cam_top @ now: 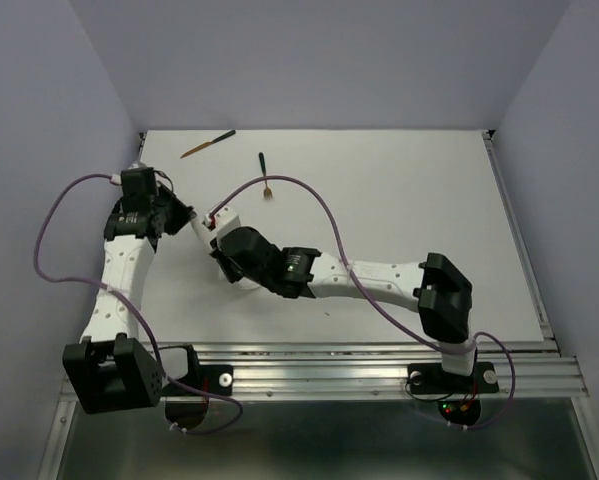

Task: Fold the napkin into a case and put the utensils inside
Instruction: Turn over the upper triangle folded napkin at the center of the board.

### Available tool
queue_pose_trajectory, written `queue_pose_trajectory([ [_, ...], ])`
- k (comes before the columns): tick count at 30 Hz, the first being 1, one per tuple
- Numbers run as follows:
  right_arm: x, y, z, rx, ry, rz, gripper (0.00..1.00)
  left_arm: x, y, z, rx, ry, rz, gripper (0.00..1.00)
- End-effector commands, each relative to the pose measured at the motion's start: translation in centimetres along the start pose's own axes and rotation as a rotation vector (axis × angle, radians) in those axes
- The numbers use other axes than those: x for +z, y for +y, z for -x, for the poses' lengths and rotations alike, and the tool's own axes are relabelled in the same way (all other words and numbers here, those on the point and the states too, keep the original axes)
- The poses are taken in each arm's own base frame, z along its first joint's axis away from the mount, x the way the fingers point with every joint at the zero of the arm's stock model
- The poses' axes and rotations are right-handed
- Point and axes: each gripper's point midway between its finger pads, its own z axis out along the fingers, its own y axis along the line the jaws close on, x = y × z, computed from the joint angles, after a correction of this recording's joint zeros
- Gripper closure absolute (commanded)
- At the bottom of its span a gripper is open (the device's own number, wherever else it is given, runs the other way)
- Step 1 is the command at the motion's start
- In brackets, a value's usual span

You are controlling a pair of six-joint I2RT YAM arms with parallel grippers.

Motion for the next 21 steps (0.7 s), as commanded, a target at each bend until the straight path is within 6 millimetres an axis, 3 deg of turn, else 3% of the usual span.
queue_pose_trajectory([
  [1,-0.7,7.3,3.3,0.006,-0.026,0.296,0.99,-5.7,0.0,9.0,0.057,-0.293,0.057,1.0],
  [2,-0.8,8.9,3.2,0.003,-0.018,0.359,0.99,-6.9,1.3,10.2,0.045,-0.34,0.111,1.0],
  [6,-2.6,11.9,5.7,0.023,-0.071,0.528,0.99,-10.9,0.7,13.7,0.053,-0.477,0.149,1.0],
  [10,-4.1,13.1,6.5,0.043,-0.109,0.623,0.99,-12.2,0.9,15.5,0.055,-0.536,0.214,1.0],
  [12,-4.3,13.3,5.7,0.063,-0.101,0.643,0.99,-12.0,1.2,15.9,0.05,-0.548,0.238,1.0],
  [14,-3.7,12.1,5.7,0.1,-0.1,0.63,0.99,-10.4,0.8,15.4,0.061,-0.531,0.249,1.0],
  [16,-2.3,9.6,4.1,0.186,-0.053,0.593,0.99,-7.9,0.2,14.6,0.08,-0.491,0.25,1.0],
  [17,-2.1,8.6,4.5,0.215,-0.072,0.586,0.99,-6.3,-1.1,13.5,0.099,-0.463,0.219,1.0],
  [18,-0.9,6.1,2.4,0.284,-0.026,0.534,0.99,-4.0,-1.2,12.5,0.115,-0.415,0.23,1.0],
  [20,-0.5,3.6,1.9,0.347,-0.027,0.497,0.99,-0.9,-3.4,9.6,0.152,-0.341,0.19,1.0],
  [21,0.0,1.4,1.4,0.394,-0.015,0.452,0.99,1.4,-3.4,8.2,0.167,-0.296,0.208,1.0],
])
